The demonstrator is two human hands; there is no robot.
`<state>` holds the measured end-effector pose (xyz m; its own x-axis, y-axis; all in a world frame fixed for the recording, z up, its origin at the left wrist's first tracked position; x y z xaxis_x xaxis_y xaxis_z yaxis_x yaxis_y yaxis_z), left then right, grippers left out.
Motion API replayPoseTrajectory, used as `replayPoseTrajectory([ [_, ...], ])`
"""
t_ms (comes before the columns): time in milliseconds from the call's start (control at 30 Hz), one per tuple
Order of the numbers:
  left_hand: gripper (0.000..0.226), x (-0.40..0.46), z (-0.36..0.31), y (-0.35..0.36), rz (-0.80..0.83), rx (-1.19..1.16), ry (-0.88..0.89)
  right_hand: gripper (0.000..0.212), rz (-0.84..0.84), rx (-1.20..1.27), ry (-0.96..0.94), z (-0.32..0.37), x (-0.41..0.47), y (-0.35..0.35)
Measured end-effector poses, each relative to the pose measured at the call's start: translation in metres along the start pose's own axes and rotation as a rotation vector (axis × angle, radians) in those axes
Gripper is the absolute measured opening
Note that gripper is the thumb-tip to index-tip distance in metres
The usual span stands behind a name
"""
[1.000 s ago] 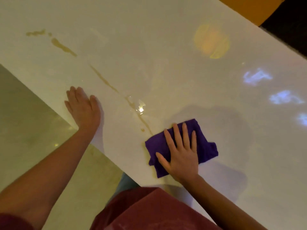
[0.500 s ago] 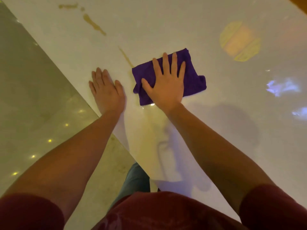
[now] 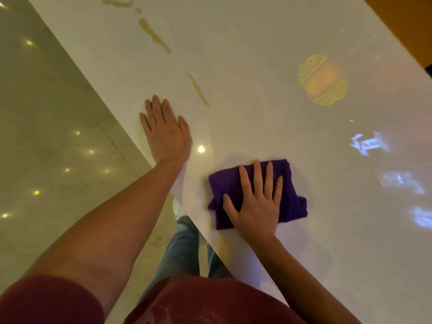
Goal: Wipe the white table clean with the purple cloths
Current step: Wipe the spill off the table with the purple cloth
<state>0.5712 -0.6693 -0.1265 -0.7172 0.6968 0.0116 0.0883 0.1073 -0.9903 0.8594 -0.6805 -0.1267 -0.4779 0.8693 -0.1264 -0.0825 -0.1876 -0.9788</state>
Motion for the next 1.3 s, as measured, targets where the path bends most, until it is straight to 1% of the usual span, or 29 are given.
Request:
replayPoseTrajectory([
  [100,0.061,0.0,0.0,0.001,0.01,0.018,0.001,0.077,-0.05,0.01,-0.024,0.019,0.044,-0.004],
  [267,0.062,0.002,0.001,0.0,0.014,-0.001,0.001,0.075,-0.151,0.025,0.004,0.061,0.139,-0.021],
  [400,0.06,0.004,0.0,0.001,0.024,0.02,0.01,0.079,-0.11,0.027,0.03,0.09,0.217,-0.026],
  [533,0.061,0.003,0.0,0.004,0.021,0.007,0.021,0.08,-0.104,0.013,0.051,0.111,0.263,-0.027],
  [633,0.061,0.001,-0.001,0.001,0.014,-0.033,0.045,0.079,-0.093,-0.013,0.057,0.114,0.261,-0.022],
  [700,0.058,0.002,-0.002,-0.004,0.009,-0.108,0.051,0.078,-0.079,-0.032,0.045,0.109,0.241,-0.02],
  [833,0.048,0.011,0.023,-0.024,-0.041,-0.561,-0.022,0.077,-0.07,-0.041,0.047,0.099,0.157,-0.013],
  [867,0.047,0.022,0.035,-0.03,-0.069,-0.612,-0.032,0.077,-0.049,-0.052,0.05,0.098,0.135,-0.008],
  [900,0.048,0.038,0.049,-0.036,-0.09,-0.602,-0.037,0.077,-0.023,-0.068,0.049,0.099,0.116,-0.001],
  [933,0.048,0.058,0.064,-0.039,-0.097,-0.545,-0.037,0.078,-0.003,-0.082,0.047,0.103,0.1,0.004],
  [1033,0.05,0.13,0.112,-0.03,-0.047,-0.277,-0.075,0.079,-0.011,-0.069,0.086,0.117,0.095,0.011],
  [1067,0.051,0.149,0.125,-0.025,-0.019,-0.225,-0.104,0.079,-0.028,-0.059,0.094,0.125,0.105,0.01],
  [1133,0.053,0.17,0.143,-0.016,0.001,-0.197,-0.154,0.079,-0.048,-0.042,0.054,0.148,0.131,0.008],
  [1300,0.051,0.176,0.143,-0.02,-0.053,-0.197,-0.155,0.08,-0.086,0.013,-0.066,0.217,0.226,0.004],
])
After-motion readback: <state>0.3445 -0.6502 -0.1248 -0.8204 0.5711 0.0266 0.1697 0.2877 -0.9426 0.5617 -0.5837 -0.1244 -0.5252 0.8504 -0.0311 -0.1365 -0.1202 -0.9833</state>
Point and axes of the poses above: each hand's wrist, its own x-axis towards the middle knuckle, its own y-axis out of the palm, z = x × y, the point moved 10 cm from there along x, towards the middle knuckle, and after that the axes turned 3 degrees about y, right-handed, at the moved point
